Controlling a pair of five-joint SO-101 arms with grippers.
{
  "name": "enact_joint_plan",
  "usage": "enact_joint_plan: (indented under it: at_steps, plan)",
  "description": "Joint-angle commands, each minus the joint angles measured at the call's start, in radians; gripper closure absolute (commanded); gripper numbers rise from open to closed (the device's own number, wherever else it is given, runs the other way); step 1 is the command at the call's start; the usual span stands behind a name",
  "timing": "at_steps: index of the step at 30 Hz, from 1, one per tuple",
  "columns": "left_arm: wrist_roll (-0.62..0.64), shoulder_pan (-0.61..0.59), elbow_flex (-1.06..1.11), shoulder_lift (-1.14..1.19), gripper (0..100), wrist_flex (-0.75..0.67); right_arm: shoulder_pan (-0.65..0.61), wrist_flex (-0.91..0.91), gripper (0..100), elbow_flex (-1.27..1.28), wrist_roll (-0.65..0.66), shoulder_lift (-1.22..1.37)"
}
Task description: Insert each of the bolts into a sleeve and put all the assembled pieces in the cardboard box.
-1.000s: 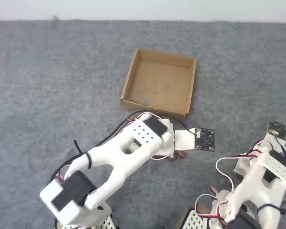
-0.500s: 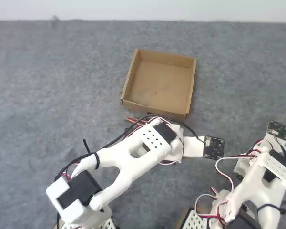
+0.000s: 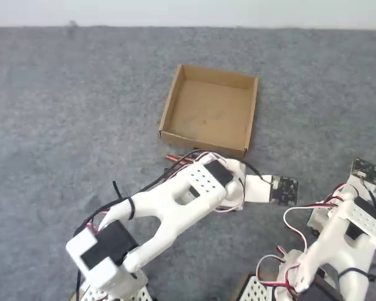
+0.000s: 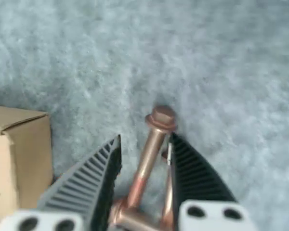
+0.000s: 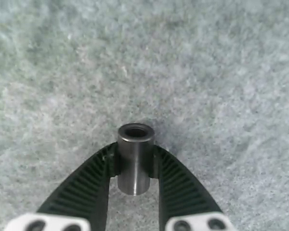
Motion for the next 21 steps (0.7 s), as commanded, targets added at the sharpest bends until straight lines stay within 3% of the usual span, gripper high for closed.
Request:
enact_joint_plan:
  at_steps: [1,21]
  plan:
    - [0.031,0.000,-0.068,0.058,85,-0.021,-0.013,-0.013,99.2,-0.005,0.023,-0.039]
    - [0.023,-0.043,-0.176,0.160,85,0.149,-0.013,-0.013,99.2,-0.005,0.023,-0.039]
